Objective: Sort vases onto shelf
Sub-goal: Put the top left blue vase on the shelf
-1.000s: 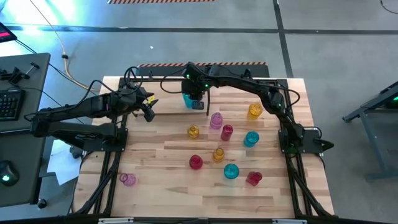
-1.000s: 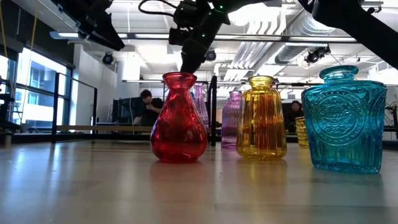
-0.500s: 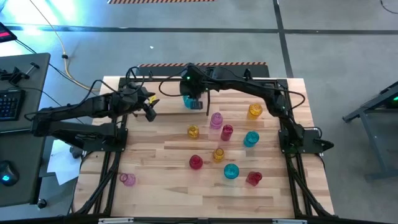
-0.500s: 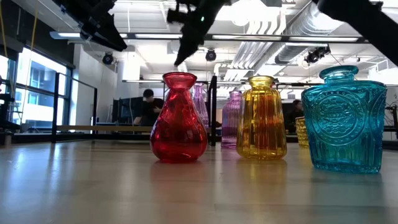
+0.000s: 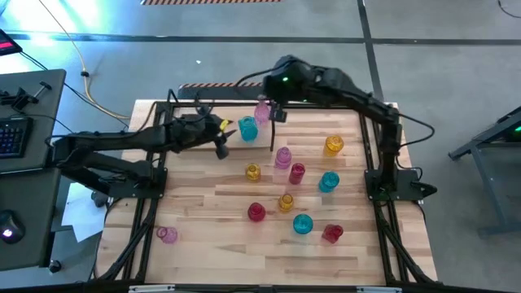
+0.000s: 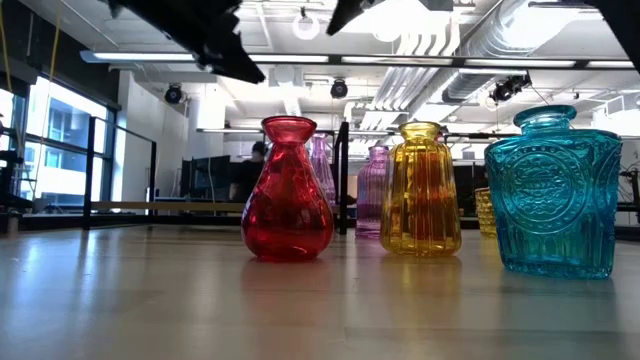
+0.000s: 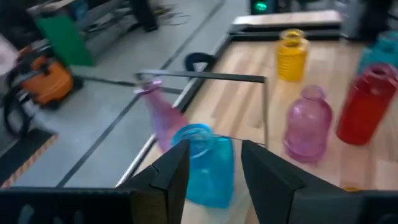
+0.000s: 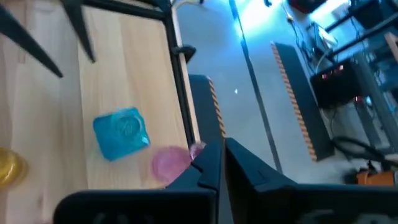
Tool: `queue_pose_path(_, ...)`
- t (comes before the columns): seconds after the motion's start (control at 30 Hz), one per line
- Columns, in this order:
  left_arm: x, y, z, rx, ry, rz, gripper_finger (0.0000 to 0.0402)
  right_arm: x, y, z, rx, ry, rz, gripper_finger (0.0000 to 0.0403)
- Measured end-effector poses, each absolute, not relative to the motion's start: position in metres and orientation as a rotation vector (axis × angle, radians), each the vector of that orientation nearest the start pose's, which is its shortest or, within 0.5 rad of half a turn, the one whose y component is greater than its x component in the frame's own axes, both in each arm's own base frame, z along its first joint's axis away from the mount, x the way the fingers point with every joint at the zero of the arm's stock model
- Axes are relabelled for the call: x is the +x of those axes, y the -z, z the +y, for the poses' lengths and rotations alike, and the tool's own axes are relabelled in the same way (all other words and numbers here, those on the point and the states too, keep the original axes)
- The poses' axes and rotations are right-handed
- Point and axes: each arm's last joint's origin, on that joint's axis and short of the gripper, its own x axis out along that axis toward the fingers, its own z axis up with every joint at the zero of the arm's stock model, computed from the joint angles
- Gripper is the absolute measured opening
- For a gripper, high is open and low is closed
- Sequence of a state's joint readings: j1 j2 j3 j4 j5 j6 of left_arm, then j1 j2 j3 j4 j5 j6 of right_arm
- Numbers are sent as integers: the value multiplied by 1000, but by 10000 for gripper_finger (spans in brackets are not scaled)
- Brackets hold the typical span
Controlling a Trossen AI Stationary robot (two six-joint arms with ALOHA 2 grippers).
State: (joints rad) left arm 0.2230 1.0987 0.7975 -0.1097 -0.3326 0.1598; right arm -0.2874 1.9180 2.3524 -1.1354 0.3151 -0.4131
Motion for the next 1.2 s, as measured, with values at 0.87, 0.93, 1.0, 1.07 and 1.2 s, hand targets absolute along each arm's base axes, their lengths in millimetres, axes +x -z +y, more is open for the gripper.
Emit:
queue_pose_path(0.87, 287, -325, 113, 241, -420, 571, 2, 328, -459, -108, -365, 457, 928, 0)
queue_pose_path(0.93, 298, -316, 117, 220, -420, 561, 2, 327, -459, -109, -377, 489, 935, 0)
queue_pose_path(1.0, 306, -308, 120, 214, -428, 562, 1, 327, -459, -109, -383, 503, 939, 0)
queue_pose_path(1.07, 312, -303, 124, 212, -448, 558, 1, 327, -459, -109, -383, 502, 942, 0)
queue_pose_path(1.2, 317, -293, 131, 229, -445, 606, 0, 326, -458, -109, -387, 497, 953, 0)
